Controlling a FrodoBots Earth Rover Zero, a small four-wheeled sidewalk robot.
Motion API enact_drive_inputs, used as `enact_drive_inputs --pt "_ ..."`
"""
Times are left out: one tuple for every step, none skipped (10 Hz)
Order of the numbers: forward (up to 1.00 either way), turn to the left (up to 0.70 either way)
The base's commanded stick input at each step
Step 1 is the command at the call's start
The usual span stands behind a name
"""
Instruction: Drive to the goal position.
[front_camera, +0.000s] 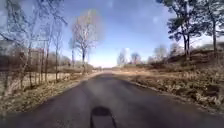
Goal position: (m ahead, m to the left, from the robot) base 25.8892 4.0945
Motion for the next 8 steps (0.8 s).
enact_drive_inputs --pt "0.85 0.06" --pt "0.85 0.06" --pt "0.85 0.06" --pt "0.85 0.06" --pt "0.85 0.05" --pt "0.85 0.04" --pt "0.85 0.03" --pt "0.85 0.03"
